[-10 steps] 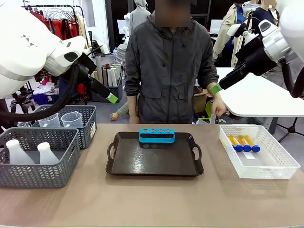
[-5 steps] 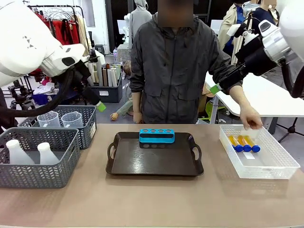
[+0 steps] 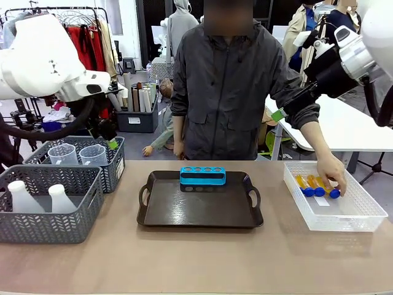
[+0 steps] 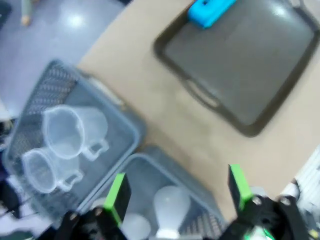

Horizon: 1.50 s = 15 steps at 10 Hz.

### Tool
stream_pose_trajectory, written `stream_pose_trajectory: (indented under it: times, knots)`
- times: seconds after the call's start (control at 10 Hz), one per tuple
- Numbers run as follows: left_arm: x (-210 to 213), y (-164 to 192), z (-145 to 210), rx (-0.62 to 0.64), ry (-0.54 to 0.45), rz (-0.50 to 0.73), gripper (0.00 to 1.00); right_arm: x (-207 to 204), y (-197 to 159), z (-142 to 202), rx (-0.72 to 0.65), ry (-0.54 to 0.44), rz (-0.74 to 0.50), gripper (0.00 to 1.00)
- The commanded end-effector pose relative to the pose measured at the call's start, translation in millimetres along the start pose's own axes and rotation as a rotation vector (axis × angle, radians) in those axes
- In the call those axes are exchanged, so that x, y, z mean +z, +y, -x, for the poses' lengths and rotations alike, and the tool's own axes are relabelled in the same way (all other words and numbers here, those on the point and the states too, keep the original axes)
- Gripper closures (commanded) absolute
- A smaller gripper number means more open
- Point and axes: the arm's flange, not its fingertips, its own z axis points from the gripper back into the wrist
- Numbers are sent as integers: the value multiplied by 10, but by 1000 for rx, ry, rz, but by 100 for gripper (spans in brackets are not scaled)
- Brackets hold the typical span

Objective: Prepare the laboratory tools.
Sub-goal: Pick up one Large Measuring Cup and place it on the Handle tray.

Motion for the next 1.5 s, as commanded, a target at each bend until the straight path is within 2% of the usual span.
stream_pose_trajectory:
  times: [0.0,0.1,0.3,0.4,0.5,0.6,0.7,0.8,0.9,1.0,1.2,1.4]
  knots:
    - [-161,222,-191,80,114,-64,0,-2,-4,-5,-7,-19,-18,0]
    - [-301,375,-166,134,138,-59,0,-2,-4,-5,-7,-19,-18,0]
    - [-577,652,-27,274,132,-19,0,-2,-4,-5,-7,-19,-18,0]
    - [-669,768,49,339,118,-43,0,-2,-4,-5,-7,-19,-18,0]
    - [-752,895,114,357,96,-102,0,-2,-4,-5,-7,-19,-18,0]
    - [-716,856,113,325,32,-156,0,-2,-4,-5,-7,-19,-18,0]
    - [-762,850,124,310,135,-56,0,-2,-4,-5,-7,-19,-18,0]
    - [-762,850,124,310,135,-56,0,-2,-4,-5,-7,-19,-18,0]
    - [-759,936,122,328,90,-87,0,-2,-4,-5,-7,-19,-18,0]
    - [-796,951,156,348,134,-87,0,-2,-4,-5,-7,-19,-18,0]
    - [-945,1073,118,383,153,-107,0,-2,-4,-5,-7,-19,-18,0]
    - [-1094,1121,112,396,170,-67,0,-2,-4,-5,-7,-19,-18,0]
